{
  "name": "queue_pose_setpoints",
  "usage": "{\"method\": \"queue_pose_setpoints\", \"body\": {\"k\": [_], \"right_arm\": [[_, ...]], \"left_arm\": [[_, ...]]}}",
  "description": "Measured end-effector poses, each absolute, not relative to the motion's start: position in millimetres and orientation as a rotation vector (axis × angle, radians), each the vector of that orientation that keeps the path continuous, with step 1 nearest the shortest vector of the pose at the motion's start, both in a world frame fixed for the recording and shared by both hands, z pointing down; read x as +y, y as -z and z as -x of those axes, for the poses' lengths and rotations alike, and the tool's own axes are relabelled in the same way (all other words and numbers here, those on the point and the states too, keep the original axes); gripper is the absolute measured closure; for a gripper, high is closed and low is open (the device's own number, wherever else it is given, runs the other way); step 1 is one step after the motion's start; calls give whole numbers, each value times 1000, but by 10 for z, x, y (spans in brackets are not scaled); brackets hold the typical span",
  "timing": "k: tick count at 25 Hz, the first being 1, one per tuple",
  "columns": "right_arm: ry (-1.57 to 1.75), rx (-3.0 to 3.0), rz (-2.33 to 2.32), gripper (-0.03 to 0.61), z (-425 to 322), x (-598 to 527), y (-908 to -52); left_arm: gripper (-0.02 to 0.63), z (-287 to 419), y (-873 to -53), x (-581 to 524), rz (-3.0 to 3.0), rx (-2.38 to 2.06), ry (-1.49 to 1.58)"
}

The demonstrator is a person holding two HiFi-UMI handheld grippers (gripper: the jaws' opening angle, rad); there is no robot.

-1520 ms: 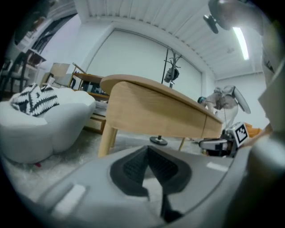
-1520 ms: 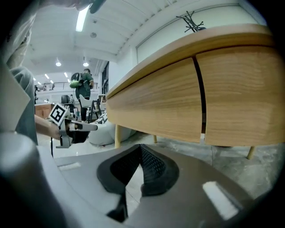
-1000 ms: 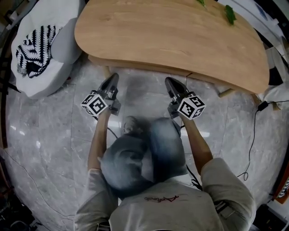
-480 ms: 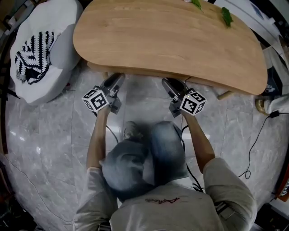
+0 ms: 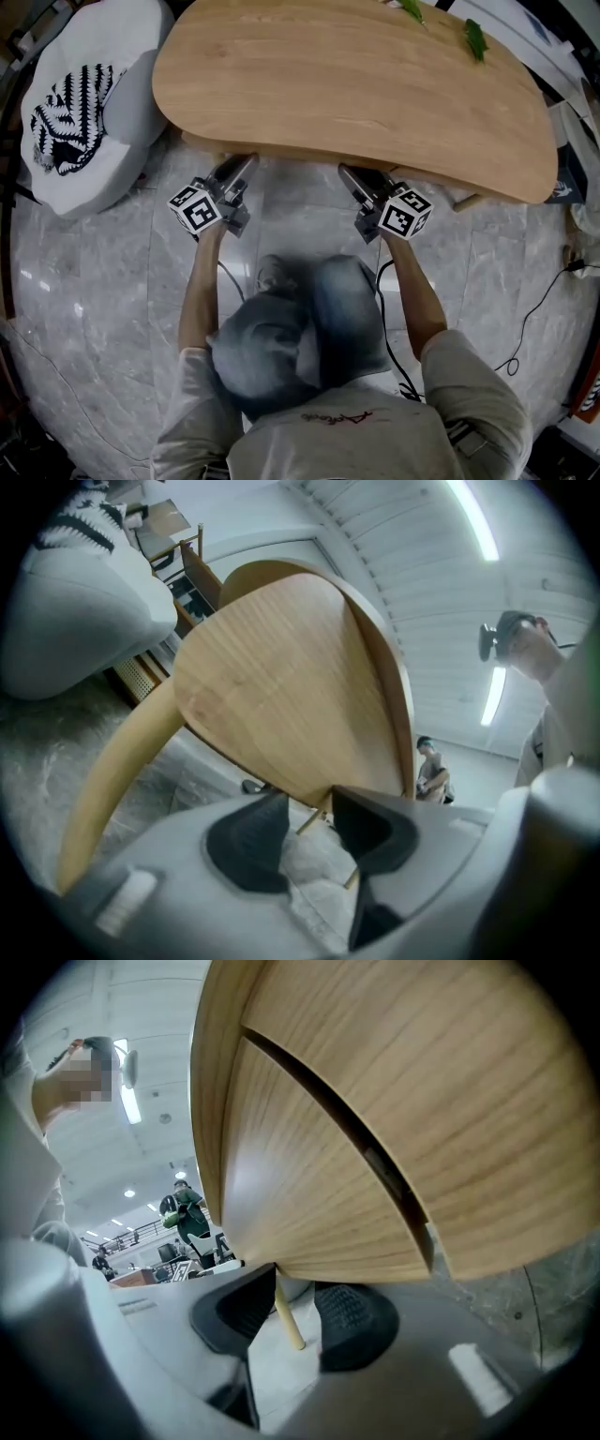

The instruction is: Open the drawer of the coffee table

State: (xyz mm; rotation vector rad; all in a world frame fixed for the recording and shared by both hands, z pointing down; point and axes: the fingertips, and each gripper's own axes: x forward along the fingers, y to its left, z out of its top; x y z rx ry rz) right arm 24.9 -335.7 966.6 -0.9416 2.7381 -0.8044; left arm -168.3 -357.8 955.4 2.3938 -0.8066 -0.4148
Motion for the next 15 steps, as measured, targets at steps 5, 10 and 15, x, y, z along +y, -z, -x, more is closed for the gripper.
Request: {"method": "queue_pose_setpoints", "body": {"k": [5,10,15], "right_arm": [[816,2743,941,458,-248,-3340,-9669],[819,2732,941,472,-253,-3249,-9675],[808,2749,927,474,-226,-3039,-9673]], "left_arm": [[483,1689,-9543,-3568,-2382,-843,417],[497,1685,-9560,-3479,-2391,-850,388],[499,1723,-9584,-3268,-2401,-848,393]]}}
